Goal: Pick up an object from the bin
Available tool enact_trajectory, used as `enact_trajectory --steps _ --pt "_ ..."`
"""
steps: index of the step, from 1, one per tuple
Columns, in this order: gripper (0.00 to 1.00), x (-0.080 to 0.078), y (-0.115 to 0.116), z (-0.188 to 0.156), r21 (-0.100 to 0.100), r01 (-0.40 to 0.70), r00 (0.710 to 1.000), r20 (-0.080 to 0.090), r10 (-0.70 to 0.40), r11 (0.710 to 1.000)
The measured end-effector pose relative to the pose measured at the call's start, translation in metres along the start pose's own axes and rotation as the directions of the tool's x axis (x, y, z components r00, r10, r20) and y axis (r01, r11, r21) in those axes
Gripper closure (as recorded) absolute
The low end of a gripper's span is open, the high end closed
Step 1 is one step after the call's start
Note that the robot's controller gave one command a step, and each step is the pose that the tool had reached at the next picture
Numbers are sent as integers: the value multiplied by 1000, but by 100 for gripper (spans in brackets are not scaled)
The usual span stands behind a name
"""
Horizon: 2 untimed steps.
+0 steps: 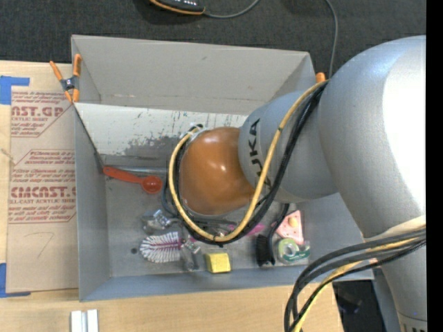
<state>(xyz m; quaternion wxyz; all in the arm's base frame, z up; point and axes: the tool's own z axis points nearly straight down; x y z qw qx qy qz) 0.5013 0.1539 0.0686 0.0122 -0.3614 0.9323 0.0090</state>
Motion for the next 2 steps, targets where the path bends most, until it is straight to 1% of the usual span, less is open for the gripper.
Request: enact_trajectory --steps 1,2 --pt "100 65 -94 -16 17 115 993 6 -115 993" --pt "100 65 -94 -15 16 115 993 6 -115 993"
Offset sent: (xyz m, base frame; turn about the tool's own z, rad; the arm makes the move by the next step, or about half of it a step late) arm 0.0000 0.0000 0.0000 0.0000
